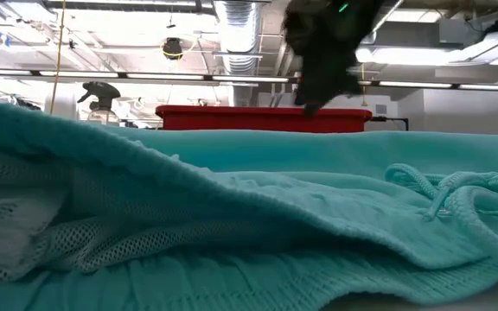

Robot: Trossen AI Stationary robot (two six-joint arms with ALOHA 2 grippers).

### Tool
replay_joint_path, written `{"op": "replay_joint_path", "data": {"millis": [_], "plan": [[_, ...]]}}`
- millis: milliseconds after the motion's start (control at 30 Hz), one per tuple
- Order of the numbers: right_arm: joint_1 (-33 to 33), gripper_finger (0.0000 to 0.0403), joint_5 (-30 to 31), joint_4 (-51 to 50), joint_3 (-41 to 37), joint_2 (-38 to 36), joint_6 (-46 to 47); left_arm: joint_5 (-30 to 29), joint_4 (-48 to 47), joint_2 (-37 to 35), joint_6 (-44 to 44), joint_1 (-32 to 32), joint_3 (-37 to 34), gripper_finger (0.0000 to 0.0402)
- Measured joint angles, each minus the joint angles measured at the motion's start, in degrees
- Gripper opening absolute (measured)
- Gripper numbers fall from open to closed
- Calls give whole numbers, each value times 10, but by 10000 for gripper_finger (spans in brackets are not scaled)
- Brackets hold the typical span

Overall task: Fold Laundry from Bin
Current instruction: Fold the light blue shorts

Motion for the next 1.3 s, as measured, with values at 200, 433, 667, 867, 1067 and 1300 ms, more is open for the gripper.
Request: {"op": "replay_joint_path", "data": {"millis": [200,433,667,867,1067,1300], "plan": [[-53,138,-126,81,31,97,-118,-40,148,85,-21,7,5,1],[-34,72,-162,67,104,199,-212,-49,151,139,-80,5,45,1],[-20,17,-116,27,117,220,-262,-56,144,148,-81,6,64,2],[-39,25,-57,-19,99,215,-284,-61,116,148,-89,6,64,2],[-58,30,-23,-54,92,220,-285,-61,87,148,-97,6,64,2],[-99,22,-4,-72,94,214,-295,-62,7,148,-107,11,64,2]]}}
